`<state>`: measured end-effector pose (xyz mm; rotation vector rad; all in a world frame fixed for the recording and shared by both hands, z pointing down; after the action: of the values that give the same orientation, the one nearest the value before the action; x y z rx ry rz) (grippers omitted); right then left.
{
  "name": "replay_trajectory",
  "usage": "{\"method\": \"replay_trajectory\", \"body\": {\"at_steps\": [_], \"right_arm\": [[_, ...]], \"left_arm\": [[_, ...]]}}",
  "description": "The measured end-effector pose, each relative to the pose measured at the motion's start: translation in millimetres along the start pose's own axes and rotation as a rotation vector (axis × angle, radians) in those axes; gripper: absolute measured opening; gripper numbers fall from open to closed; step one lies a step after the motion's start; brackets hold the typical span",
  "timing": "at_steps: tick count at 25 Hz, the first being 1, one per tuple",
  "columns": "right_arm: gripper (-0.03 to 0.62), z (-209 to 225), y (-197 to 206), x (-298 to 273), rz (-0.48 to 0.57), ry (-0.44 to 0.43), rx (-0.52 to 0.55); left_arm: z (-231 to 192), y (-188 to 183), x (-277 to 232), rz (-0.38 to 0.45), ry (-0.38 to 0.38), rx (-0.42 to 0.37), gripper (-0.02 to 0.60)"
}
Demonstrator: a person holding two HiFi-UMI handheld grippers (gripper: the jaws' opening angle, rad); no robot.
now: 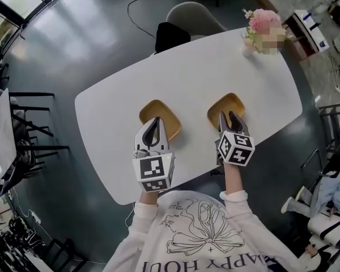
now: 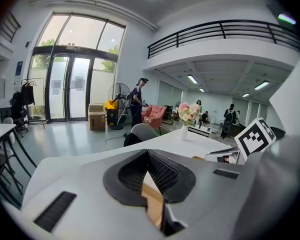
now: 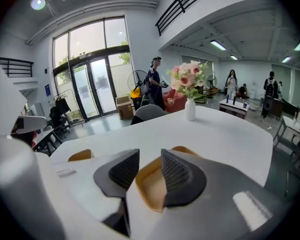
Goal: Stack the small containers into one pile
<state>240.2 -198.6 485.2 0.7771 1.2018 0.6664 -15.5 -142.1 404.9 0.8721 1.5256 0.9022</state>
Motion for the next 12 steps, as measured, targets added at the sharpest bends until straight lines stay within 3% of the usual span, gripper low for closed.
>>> {"method": "replay_trajectory", "body": {"at_steps": [5, 12], "right_arm": [[0.144, 35.0, 11.5, 11.7, -0.013, 0.082, -0.047], [0.144, 61.8, 30.4, 14.3, -0.05, 0.133, -0.106]], "left_arm": [[30.3, 0.6, -14.9, -0.017, 0.07, -0.029, 0.006], [58.1, 7.6, -32.2, -0.056, 0.127, -0.057, 0.006]]}}
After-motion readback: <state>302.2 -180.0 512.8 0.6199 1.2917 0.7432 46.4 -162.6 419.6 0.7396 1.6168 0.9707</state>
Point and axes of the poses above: the fingertips, and each gripper's own axes: x backward along the fingers, z to its right, y out of its underside, the point moved 6 cm from there along x, backward along the fingers, and after that the axes turned 2 degrees about z, right-handed, at the moved point
